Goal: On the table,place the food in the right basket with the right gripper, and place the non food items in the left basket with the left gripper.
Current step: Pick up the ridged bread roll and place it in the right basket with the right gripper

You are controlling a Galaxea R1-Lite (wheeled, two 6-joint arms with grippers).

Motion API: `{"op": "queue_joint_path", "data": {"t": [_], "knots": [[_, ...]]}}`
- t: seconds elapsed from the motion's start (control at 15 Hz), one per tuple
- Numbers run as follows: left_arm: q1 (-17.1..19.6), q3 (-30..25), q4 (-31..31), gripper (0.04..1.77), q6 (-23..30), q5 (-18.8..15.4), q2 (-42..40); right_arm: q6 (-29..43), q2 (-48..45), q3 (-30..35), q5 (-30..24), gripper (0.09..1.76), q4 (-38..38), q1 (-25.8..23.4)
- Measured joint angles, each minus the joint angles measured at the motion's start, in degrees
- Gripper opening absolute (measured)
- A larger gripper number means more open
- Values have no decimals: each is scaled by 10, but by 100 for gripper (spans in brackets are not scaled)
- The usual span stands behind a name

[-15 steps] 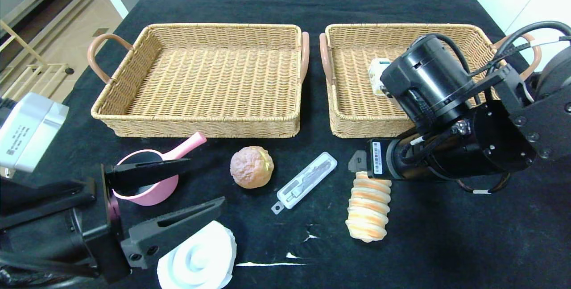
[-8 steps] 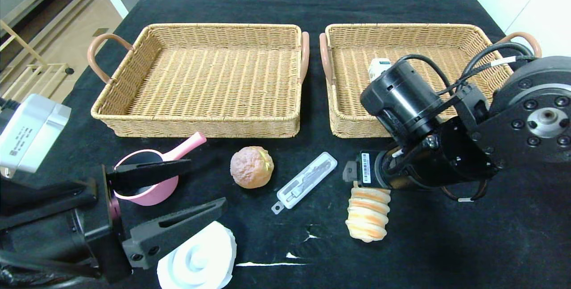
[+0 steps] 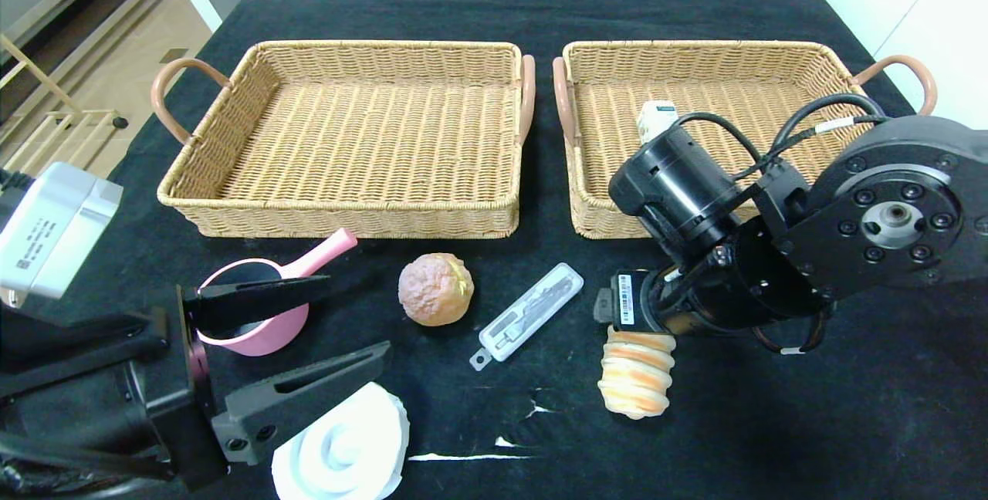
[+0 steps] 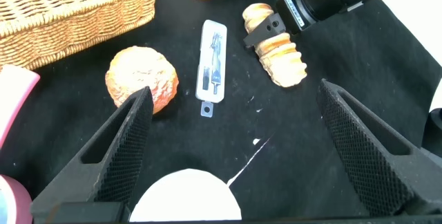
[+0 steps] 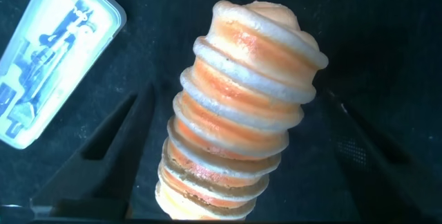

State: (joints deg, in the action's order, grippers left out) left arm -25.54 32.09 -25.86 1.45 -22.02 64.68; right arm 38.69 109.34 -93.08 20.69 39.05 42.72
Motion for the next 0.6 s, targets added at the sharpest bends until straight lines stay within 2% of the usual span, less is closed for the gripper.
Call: {"op": "queue_joint_path", "data": {"t": [0.2, 0.47, 0.53, 0.6], "knots": [[0, 0, 0, 172, 0, 0, 0, 0, 1, 0, 0, 113, 0, -1], [0, 0, 1, 172, -1, 0, 0, 0, 3, 0, 0, 76, 0, -3], [0, 0, 1, 172, -2, 0, 0, 0, 4, 0, 0, 59, 0, -3], [0, 0, 1, 172, -2, 0, -1, -1, 4, 0, 0, 51, 0, -3]]}}
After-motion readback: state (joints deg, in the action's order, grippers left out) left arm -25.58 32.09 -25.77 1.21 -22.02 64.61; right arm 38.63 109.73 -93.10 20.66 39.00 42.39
